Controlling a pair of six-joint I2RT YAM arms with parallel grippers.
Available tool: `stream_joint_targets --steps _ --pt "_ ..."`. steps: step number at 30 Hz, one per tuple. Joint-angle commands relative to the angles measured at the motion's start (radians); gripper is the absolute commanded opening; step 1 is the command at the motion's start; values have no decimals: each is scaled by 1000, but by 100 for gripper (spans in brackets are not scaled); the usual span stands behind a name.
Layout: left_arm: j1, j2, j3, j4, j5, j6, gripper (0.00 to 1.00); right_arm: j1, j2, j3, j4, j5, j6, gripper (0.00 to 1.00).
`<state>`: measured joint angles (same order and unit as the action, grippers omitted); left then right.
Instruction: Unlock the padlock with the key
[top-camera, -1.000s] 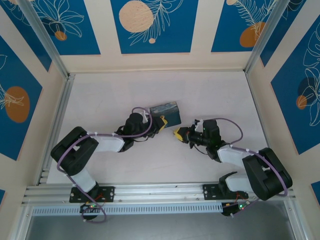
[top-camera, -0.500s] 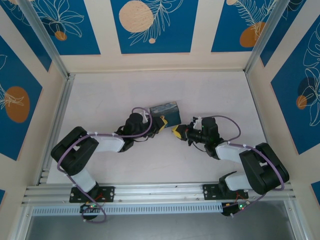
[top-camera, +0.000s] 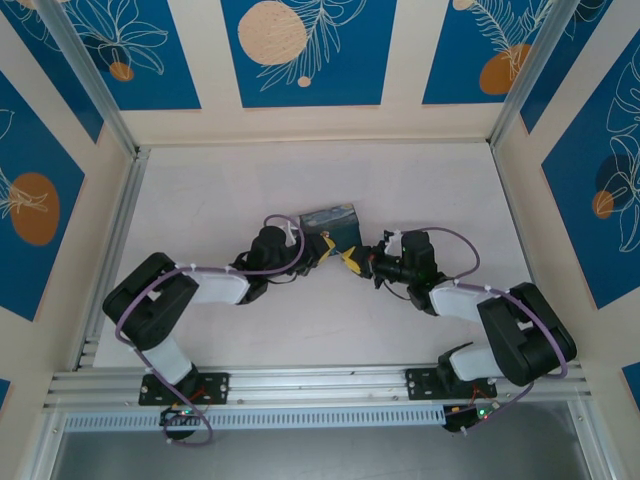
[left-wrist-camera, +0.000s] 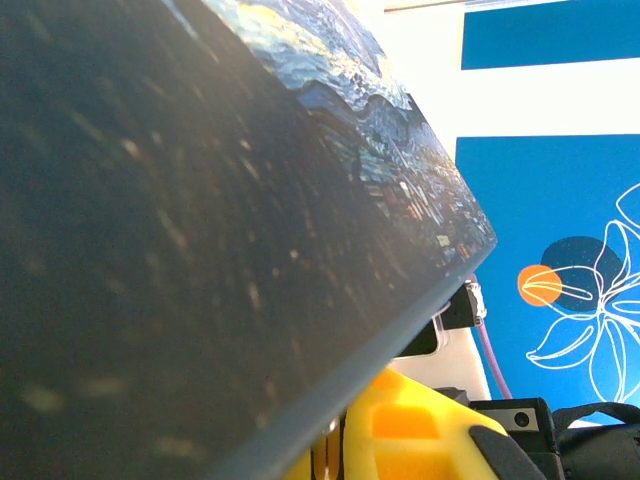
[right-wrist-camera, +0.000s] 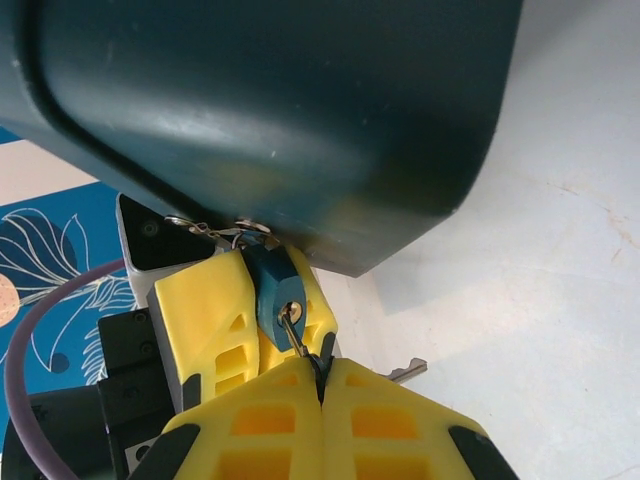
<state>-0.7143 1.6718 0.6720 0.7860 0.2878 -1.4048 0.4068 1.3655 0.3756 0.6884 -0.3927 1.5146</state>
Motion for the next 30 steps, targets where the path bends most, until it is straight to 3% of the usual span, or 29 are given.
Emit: stream_joint_targets --steps 1,30 --pt "6 1 2 78 11 11 0 6 14 25 -3 -11 -9 0" --pt "5 -5 -20 72 13 21 0 -3 32 36 16 -25 -8 0"
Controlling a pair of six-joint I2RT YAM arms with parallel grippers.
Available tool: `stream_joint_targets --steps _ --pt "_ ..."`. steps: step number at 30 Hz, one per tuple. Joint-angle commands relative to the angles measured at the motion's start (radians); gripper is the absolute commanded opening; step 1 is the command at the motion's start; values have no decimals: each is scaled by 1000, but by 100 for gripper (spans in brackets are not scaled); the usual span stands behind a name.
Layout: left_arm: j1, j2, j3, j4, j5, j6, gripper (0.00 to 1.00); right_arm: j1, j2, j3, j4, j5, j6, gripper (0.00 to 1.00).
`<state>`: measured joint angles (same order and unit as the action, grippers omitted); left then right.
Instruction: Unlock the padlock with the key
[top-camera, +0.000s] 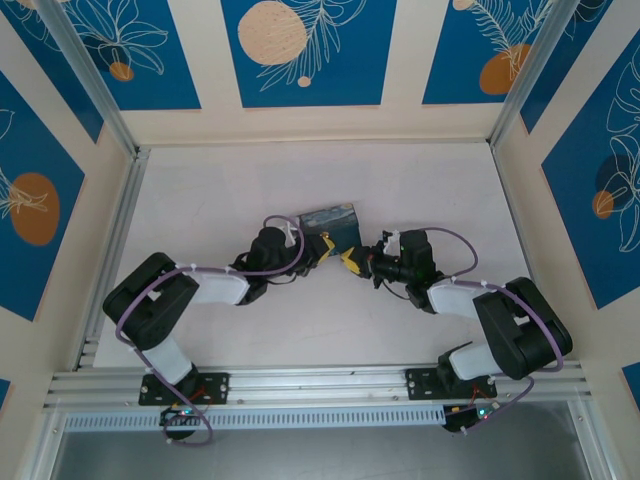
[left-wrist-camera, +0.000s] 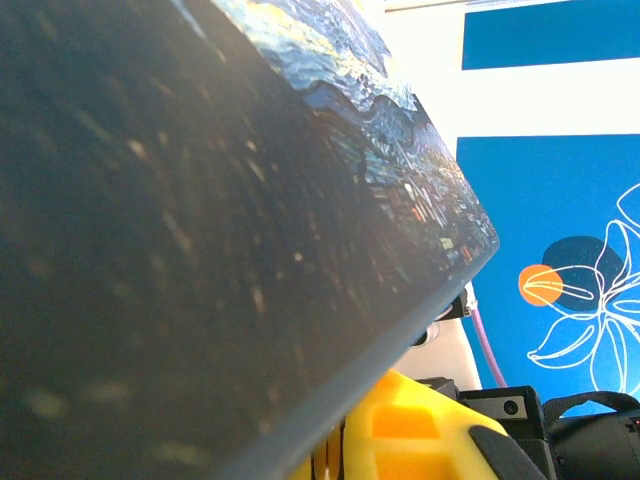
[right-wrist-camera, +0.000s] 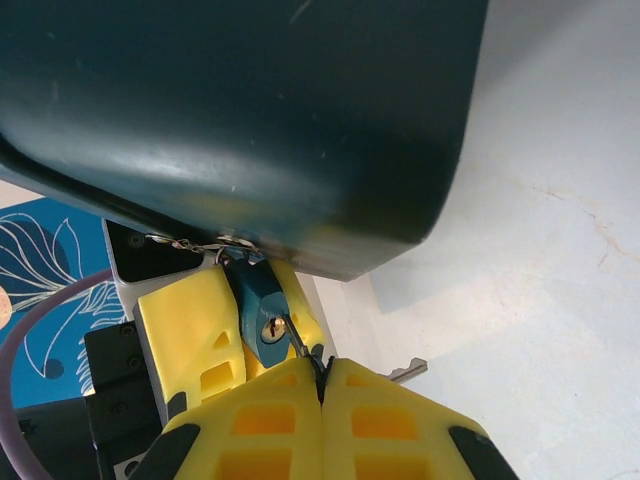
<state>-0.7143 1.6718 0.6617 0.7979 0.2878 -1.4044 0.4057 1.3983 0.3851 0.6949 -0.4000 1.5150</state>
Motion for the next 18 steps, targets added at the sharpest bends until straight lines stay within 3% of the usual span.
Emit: stream_joint_targets --steps 1,18 --pt "5 -5 -10 61 12 20 0 -2 -1 27 9 -18 -8 0" --pt "-5 1 -6 52 15 28 0 -2 -15 42 -3 -30 -9 0"
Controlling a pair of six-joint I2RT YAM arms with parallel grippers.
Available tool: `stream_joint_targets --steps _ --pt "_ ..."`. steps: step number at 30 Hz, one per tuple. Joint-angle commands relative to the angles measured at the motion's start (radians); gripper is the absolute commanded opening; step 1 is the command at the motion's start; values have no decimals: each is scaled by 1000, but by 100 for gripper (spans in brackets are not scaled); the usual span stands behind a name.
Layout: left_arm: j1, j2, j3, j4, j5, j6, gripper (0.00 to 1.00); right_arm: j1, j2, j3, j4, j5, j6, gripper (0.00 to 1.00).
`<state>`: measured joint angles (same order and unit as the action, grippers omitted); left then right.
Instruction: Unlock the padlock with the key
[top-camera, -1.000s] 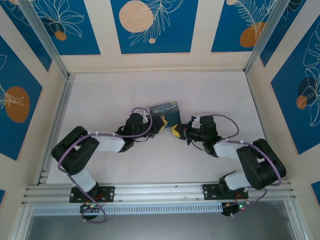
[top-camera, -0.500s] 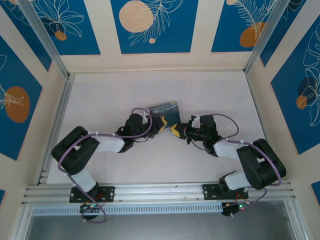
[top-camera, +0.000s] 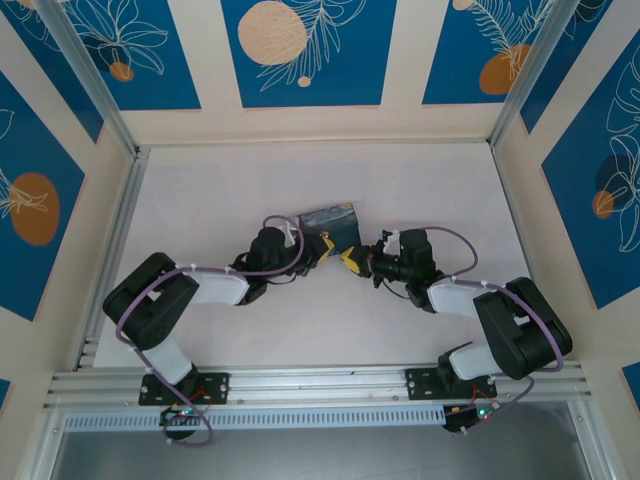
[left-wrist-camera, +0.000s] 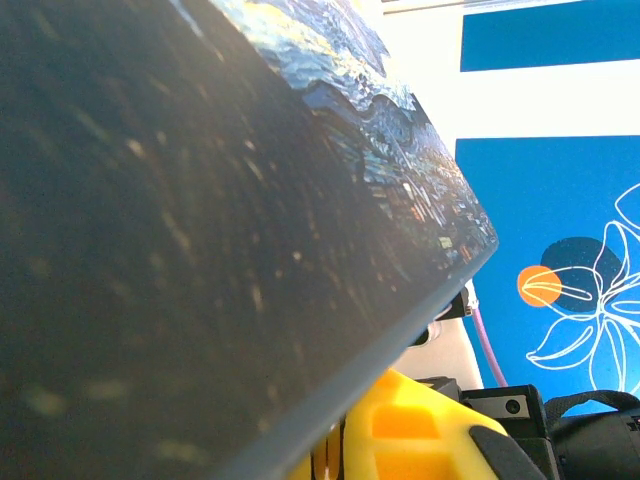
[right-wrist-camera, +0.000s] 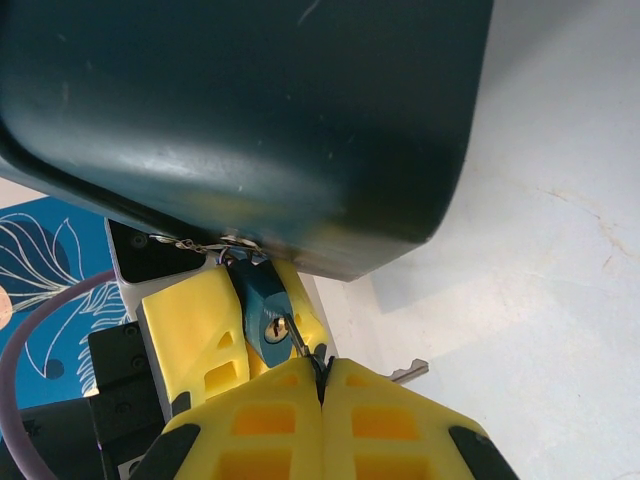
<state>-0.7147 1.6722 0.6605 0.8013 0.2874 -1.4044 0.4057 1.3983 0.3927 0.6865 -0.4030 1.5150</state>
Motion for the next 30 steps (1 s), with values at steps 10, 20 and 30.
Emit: stream_joint_targets --steps 10,20,30 --pt "-9 1 0 39 11 32 0 -1 -43 30 -23 -25 -24 0" --pt "-15 1 17 34 29 26 0 -2 -23 49 -28 -36 -67 0" --pt "-22 -7 33 90 62 -54 0 -20 17 61 16 -64 -131 0"
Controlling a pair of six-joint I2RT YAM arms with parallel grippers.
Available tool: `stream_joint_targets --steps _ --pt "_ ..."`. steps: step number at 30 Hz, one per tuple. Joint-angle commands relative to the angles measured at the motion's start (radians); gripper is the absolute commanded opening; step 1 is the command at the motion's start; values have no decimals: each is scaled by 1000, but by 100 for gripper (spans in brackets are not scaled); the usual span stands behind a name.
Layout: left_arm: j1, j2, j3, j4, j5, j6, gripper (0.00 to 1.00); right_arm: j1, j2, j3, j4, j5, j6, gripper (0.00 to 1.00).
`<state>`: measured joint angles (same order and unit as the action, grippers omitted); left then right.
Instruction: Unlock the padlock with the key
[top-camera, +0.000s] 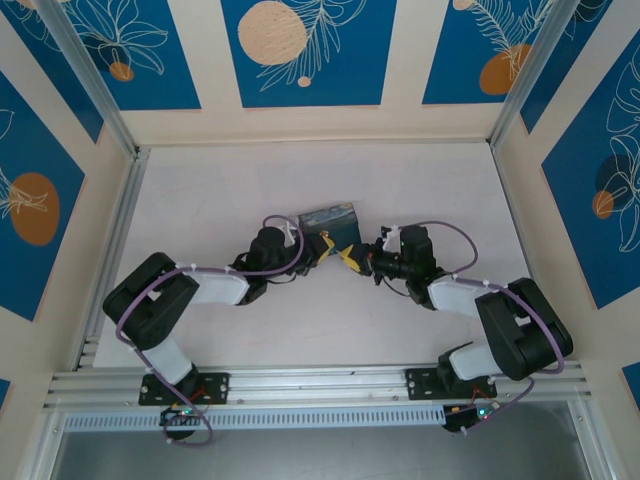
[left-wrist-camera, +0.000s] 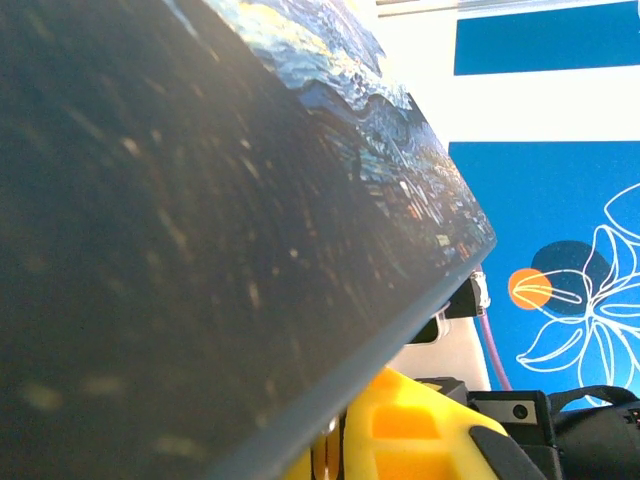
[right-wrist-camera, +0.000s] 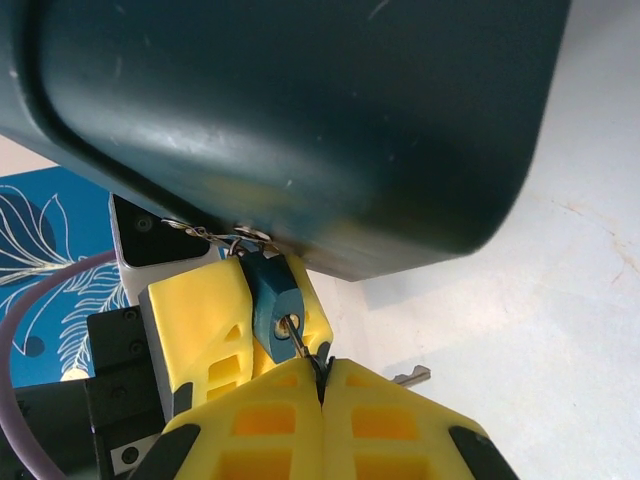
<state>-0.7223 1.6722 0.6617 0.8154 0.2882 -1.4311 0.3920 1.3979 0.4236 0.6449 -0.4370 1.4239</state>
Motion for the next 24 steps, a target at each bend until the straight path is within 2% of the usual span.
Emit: stream_joint_targets --steps 1,10,17,24 --pt "-15 -6 33 81 64 -35 0 -9 25 32 72 -36 -42 0" --pt "-20 -14 45 84 81 -49 0 -11 78 51 138 -69 -90 0" --pt "-27 -8 44 74 91 -39 0 -8 83 90 150 -81 -197 0" --pt "-55 16 51 59 89 -15 0 8 174 125 319 -83 -10 0"
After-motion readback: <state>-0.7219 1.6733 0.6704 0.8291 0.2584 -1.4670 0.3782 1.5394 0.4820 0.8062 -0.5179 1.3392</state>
